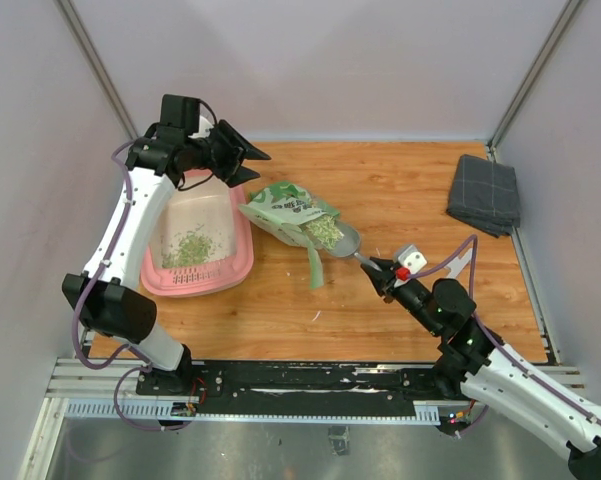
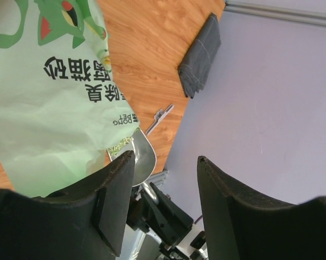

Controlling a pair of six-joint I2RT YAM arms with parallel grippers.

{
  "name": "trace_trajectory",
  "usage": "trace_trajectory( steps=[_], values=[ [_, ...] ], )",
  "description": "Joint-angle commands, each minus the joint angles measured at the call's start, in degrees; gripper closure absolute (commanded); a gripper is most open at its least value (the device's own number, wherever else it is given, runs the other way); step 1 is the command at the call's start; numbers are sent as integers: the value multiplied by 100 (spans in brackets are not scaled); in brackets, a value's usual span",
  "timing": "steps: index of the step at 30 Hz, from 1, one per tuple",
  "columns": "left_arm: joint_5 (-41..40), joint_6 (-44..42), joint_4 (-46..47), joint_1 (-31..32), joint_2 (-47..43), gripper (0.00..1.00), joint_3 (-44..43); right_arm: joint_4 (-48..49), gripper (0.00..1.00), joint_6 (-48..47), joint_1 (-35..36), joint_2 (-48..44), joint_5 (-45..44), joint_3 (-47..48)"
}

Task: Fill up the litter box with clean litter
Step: 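Scoop the cat litter from the cat litter bag.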

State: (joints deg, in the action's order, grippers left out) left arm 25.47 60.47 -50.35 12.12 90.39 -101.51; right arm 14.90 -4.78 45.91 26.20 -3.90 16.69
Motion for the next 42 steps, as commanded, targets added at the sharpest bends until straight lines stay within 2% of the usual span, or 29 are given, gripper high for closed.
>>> trace_trajectory(
  steps=[1,27,30,32,34,35,36,37,42],
  values=[
    [66,-124,-78,-34,28,46,-113,83,99,-5,-48,-164,117,118],
    [-6,-222,-122,-69,-321,42,132,-628,99,-35,-16,-946,232,705],
    [-79,-284,-228,-70,-304,37,-14,-619,99,-23,-21,-901,241,858],
    [-91,-293,-271,-69,-309,28,-80,-621,99,-40,-18,-818,253,997],
    [-86,-263,-271,-69,-340,23,-113,-613,99,-41,-20,-684,279,1159],
    [-79,-243,-273,-69,-364,18,-125,-599,99,-41,-16,-611,296,1228],
    [-67,-240,-271,-74,-383,5,-156,-575,99,-41,-17,-547,314,1299],
    [-73,-236,-284,-78,-413,2,-196,-549,99,-41,-15,-474,330,1359],
    [-79,-228,-487,-164,-490,1,-542,-503,99,-73,-13,-128,439,1729]
  ],
)
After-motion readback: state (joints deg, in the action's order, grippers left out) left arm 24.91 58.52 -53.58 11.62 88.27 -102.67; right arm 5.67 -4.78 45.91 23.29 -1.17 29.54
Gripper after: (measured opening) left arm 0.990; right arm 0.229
